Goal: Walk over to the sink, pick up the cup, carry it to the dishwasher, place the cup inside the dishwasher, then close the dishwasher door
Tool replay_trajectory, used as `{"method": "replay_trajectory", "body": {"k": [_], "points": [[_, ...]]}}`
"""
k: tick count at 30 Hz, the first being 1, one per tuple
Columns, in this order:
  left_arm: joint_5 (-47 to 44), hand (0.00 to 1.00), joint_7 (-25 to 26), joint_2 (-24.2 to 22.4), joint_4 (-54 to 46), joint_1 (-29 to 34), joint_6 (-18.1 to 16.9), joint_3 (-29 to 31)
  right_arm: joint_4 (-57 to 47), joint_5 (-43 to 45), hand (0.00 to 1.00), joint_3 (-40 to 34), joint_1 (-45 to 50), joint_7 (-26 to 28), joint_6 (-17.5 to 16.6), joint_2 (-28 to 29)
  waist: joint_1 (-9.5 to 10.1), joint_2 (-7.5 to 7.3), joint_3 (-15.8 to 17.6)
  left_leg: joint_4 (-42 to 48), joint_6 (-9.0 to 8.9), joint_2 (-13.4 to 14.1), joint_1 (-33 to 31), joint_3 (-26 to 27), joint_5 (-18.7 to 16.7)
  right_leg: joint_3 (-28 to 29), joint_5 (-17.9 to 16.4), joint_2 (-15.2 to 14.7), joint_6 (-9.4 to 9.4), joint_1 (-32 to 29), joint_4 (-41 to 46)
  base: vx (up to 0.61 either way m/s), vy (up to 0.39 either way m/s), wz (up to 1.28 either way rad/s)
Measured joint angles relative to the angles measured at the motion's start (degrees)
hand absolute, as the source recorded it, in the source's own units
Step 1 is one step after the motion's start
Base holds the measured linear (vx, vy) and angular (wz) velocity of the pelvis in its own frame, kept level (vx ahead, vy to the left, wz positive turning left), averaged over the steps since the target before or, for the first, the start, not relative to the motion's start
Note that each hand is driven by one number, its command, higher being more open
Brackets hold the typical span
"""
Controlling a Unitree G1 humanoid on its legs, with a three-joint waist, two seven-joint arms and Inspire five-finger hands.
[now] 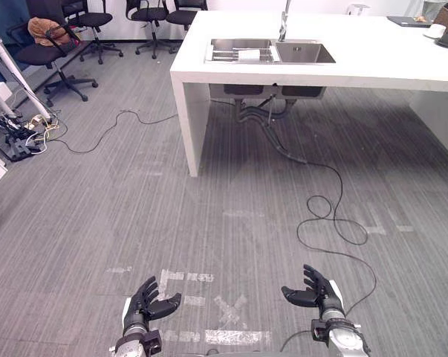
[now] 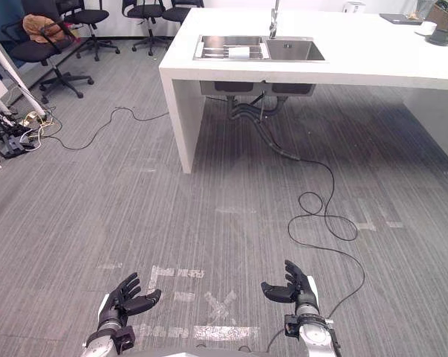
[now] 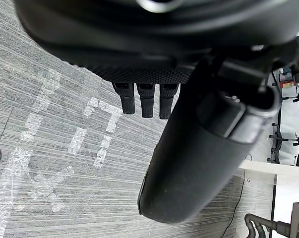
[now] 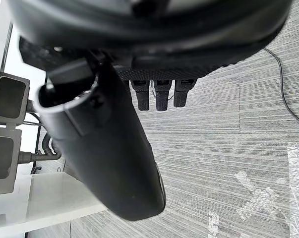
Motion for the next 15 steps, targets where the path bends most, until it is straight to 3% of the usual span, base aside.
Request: {"method": "replay_trajectory", "body": {"k": [11, 13, 15], "points": [[-0.1, 0.9, 0.02, -0.03, -0.34, 0.09, 0.0, 0.0, 0.8, 0.03, 0.9, 0.01, -0.06, 0.03, 0.18, -0.62, 0.11, 0.37, 0.2, 5.89, -0.12, 0.82, -3.36, 1.95, -4.06, 1.7, -1.85, 0.41, 0.27, -2.72, 2.96, -0.01, 0.0, -0.09], [-0.13, 0.9, 0.04, -0.04, -0.45, 0.14, 0.01, 0.01, 0.97, 0.04, 0.9, -0.01, -0.05, -0.04, 0.66, -1.07, 0.14, 0.48, 0.35, 8.92, -0.05, 1.03, -4.75, 2.29, -6.07, 1.78, -4.64, 0.35, 0.45, -4.99, 7.37, 0.03, 0.006, -0.07], [-0.46, 0.9, 0.08, -0.04, -0.87, 0.2, 0.03, -0.05, 1.03, 0.04, 0.9, -0.02, -0.05, -0.22, 0.86, -1.29, 0.13, 0.18, 1.4, 13.51, 0.31, 0.88, -5.71, 2.57, -9.54, 1.63, -9.74, -0.31, 1.66, -7.53, 15.61, 0.07, 0.003, -0.04]]}}
